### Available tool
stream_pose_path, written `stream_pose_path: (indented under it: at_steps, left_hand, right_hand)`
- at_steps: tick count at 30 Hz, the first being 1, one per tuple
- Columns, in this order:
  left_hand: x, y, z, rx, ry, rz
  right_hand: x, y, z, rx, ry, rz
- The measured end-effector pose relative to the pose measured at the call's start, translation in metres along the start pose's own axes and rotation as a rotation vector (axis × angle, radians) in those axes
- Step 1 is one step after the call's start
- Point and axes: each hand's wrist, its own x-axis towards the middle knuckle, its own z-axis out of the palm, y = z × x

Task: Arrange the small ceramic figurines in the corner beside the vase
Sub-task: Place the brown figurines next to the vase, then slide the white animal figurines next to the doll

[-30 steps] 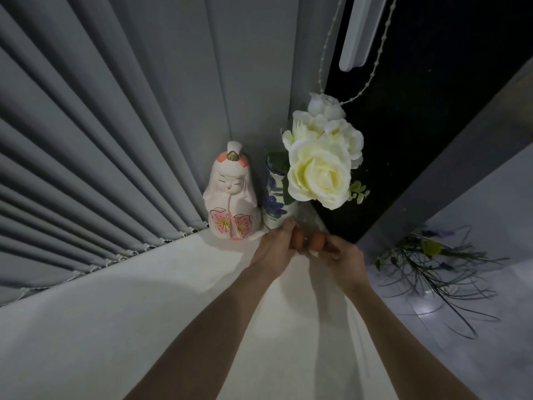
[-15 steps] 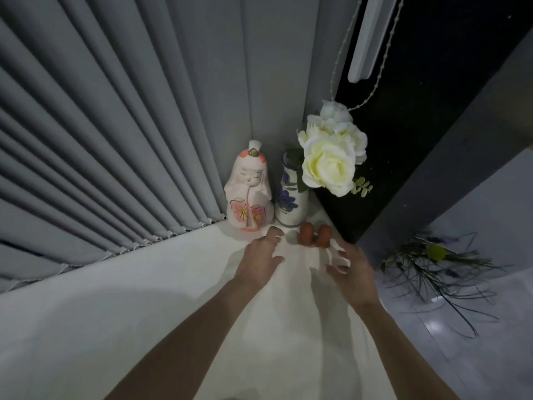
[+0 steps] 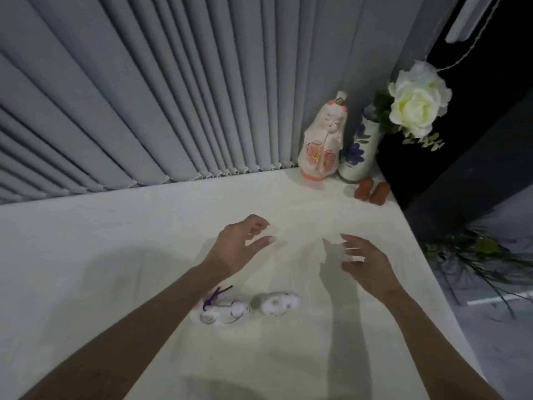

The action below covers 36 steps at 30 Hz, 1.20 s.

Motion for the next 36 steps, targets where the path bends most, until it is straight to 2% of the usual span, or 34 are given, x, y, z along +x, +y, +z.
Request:
stream_pose_path:
  at_steps: [5, 8, 11, 16, 20, 24, 30, 36]
  left_hand:
    - [-0.065, -0.043, -0.043, 0.007, -0.066, -0.121]
    - [-0.097, -0.066, -0.048, 0.096, -0.207, -0.158]
    - [-0.117, -0.078, -0.038, 0.177, -0.313, -0.127]
    - [-0.114, -0.084, -0.028, 0.284, -0.252, -0.101]
    - [-0.104, -0.087, -0.025, 0.456, -0.307, -0.044]
    - [-0.092, -0.093, -0.027, 0.439, -0.339, -0.025]
    - [-0.021, -0.057, -0.036, 0.376, -0.343, 0.048]
    - [0.082, -0.017, -0.033, 0.479, -0.296, 0.254]
  right_hand:
    - [-0.03, -0.002, 0.03, -0.287, -0.473, -0.009]
    - [-0.045, -0.001, 0.053, -0.434, -0.573, -0.113]
    - [-0.055, -0.003, 0.075, -0.492, -0.512, -0.196]
    - [-0.059, -0.008, 0.091, -0.592, -0.399, -0.259]
    - [-0.056, -0.009, 0.095, -0.676, -0.415, -0.263]
    - [-0.056, -0.009, 0.091, -0.643, -0.427, -0.291]
    - [-0.019, -0.025, 0.064, -0.638, -0.3, -0.279]
    - [0.038, -0.041, 0.023, -0.624, -0.071, -0.233]
